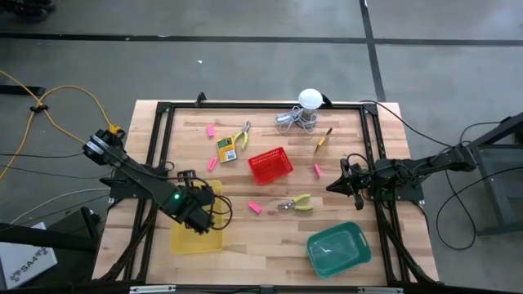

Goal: Pick & Place School Supplies
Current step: Put the yellow box of crayons into the yellow bin

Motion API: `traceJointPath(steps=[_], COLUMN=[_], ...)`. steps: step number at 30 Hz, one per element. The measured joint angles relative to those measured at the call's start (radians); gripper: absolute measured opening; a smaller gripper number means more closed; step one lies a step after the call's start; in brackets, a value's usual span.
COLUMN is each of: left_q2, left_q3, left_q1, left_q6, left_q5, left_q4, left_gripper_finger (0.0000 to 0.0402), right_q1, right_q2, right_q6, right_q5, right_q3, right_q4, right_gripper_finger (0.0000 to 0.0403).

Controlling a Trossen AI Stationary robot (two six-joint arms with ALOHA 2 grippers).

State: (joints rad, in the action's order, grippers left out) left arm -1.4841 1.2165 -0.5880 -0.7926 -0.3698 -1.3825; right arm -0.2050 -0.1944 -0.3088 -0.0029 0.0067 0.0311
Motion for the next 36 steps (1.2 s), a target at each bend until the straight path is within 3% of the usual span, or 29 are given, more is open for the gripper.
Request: traceJointPath(steps=[8, 28, 36], left_q2=[0.000, -0.051, -0.051], left_q3=[-0.089, -0.095, -0.095], left_q1=[-0.014, -0.071, -0.071], left_q6=[-0.015, -0.099, -0.091], left_q5=[-0.003, 0.042, 0.054], left_q4=[0.116, 0.199, 0.201], left_gripper_finger=[0.0001, 0.0001, 0.0036], right_q1=[0.000, 0.000, 0.000], right_q2=[0.000, 0.000, 0.000], right_q6=[0.000, 0.000, 0.000], right_q5=[0.000, 0.000, 0.000], right_q3=[0.000, 0.000, 0.000], right_q4=[0.000, 0.000, 0.000], right_gripper_finger=[0.0003, 0.0003, 0.0003])
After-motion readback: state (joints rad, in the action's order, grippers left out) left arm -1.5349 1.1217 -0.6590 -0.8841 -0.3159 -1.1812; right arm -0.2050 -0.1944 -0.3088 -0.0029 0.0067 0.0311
